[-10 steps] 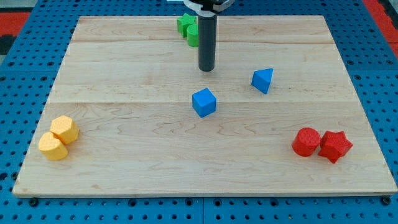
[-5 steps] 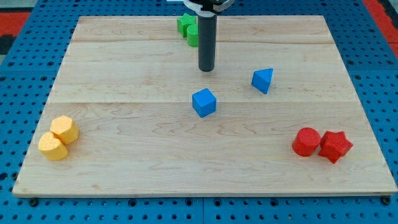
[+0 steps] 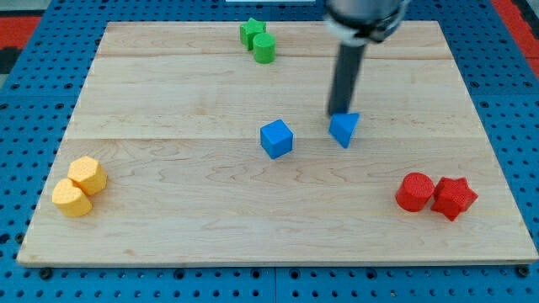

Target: Drag the cube closer to the bottom center of the board

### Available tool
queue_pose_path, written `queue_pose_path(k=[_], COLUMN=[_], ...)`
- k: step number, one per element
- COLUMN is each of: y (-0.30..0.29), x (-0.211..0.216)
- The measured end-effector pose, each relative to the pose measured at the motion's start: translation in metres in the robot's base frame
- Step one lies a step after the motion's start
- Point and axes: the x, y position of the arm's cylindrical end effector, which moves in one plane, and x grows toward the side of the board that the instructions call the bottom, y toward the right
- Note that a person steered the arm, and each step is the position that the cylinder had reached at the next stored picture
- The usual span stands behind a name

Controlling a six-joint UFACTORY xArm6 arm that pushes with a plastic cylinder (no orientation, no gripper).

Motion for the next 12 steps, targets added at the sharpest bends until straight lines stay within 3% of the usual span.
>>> queue_pose_path(k=[1, 2, 3, 4, 5, 6, 7, 8, 9, 10, 11, 12], y=[-0.049, -0.065, -0.089, -0.12, -0.039, -0.057, -0.003, 0.037, -0.024, -0.048, -0.043, 0.052], x=[0.034, 0.037, -0.005, 0.042, 0.112, 0.086, 0.047, 0.085, 0.108, 0.154, 0.116, 0.141])
